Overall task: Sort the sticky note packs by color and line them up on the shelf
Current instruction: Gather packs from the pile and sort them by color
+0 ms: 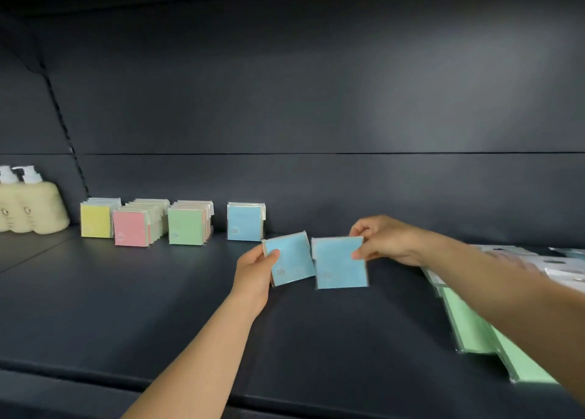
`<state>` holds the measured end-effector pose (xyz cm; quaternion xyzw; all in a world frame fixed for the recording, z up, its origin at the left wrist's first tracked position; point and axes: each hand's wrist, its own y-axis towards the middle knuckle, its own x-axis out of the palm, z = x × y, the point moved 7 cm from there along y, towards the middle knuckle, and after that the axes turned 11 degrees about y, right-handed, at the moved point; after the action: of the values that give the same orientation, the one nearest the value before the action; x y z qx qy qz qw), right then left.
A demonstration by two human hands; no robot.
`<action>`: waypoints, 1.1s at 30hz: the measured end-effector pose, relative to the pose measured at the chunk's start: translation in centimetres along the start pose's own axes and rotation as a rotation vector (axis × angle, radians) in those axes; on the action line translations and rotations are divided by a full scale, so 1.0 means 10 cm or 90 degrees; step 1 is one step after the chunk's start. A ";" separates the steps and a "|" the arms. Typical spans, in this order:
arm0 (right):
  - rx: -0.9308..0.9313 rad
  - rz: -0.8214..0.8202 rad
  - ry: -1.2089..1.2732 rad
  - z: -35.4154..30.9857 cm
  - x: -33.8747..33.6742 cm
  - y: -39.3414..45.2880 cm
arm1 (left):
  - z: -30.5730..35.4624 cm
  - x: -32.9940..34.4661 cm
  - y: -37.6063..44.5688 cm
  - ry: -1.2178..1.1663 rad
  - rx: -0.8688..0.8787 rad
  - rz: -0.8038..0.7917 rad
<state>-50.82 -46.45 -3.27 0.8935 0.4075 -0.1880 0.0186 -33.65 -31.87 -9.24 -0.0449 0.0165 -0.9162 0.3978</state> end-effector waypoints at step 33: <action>-0.117 0.466 0.152 -0.28 1.75 1.12 | 0.29 -0.90 1.38 0.311 0.284 0.051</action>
<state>-31.24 -40.76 -8.14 0.9899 0.0761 -0.0262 0.1167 -17.24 -34.68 -7.92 0.2654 -0.0880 -0.8646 0.4175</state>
